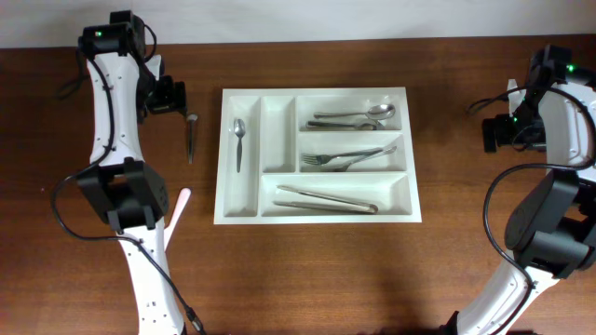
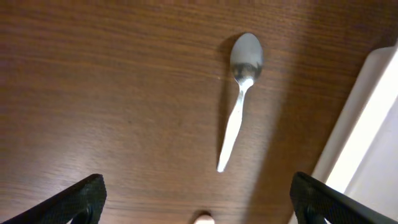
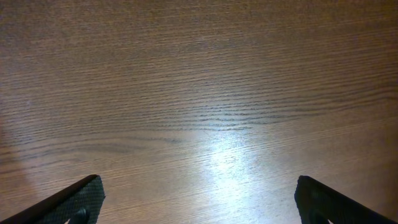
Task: Pack container
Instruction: 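Move the left gripper over the second spoon on the table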
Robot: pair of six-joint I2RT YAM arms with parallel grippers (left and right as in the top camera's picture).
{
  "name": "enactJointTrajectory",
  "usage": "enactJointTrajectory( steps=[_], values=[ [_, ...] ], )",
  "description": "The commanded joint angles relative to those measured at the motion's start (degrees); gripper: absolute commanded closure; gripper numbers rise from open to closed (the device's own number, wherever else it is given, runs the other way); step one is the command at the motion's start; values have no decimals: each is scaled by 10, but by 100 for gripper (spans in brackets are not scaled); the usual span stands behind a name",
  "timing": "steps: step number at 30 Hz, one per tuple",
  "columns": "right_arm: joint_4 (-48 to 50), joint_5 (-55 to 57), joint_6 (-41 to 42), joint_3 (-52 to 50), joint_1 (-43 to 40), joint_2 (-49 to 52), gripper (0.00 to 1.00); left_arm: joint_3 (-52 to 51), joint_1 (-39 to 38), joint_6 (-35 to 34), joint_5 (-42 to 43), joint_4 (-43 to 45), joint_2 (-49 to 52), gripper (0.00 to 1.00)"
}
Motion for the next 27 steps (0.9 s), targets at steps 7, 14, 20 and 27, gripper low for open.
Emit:
enactJointTrajectory(
  steps=[7,14,20,27],
  values=[
    [0,7,-2,-3,-2,-5,1,12,-30,33,-33,10,39,3],
    [0,7,-2,-3,-2,-5,1,11,-31,33,-33,28,52,3],
    [0,7,-2,-3,-2,-5,1,11,-32,32,-33,40,57,3],
    [0,7,-2,-3,-2,-5,1,11,-43,32,-33,32,84,3]
  ],
)
